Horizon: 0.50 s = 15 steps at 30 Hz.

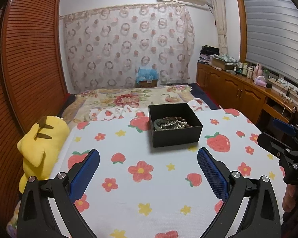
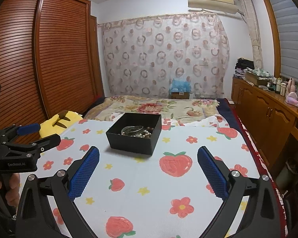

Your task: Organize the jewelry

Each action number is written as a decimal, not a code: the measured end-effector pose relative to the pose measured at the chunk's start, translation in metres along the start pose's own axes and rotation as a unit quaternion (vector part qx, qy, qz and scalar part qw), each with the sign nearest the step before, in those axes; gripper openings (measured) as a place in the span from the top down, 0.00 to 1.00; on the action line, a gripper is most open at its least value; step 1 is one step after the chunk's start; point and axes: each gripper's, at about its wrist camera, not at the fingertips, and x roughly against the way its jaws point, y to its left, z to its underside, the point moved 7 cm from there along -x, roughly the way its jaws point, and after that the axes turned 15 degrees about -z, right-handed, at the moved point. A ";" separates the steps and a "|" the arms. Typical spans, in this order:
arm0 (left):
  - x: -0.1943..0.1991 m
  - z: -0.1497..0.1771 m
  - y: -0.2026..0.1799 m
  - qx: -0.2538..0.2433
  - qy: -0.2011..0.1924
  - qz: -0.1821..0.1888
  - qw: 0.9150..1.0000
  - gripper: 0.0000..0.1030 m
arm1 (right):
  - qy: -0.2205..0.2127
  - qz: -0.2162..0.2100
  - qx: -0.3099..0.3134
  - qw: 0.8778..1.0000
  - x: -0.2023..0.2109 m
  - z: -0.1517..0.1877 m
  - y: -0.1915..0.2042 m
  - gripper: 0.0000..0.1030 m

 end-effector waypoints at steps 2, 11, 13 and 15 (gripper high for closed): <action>0.001 -0.001 0.001 0.002 0.000 0.000 1.000 0.08 | -0.001 -0.002 -0.002 1.000 -0.001 -0.001 -0.001 0.03; 0.001 0.000 0.001 0.001 -0.001 0.000 1.000 0.08 | -0.001 0.000 -0.001 1.000 0.001 0.000 0.001 0.03; 0.001 0.000 0.001 0.001 -0.001 0.001 1.000 0.08 | -0.001 0.001 -0.001 1.000 0.001 0.000 0.001 0.03; 0.002 0.000 0.001 0.002 -0.001 0.001 1.000 0.08 | -0.001 0.002 0.000 1.000 0.001 0.000 0.001 0.03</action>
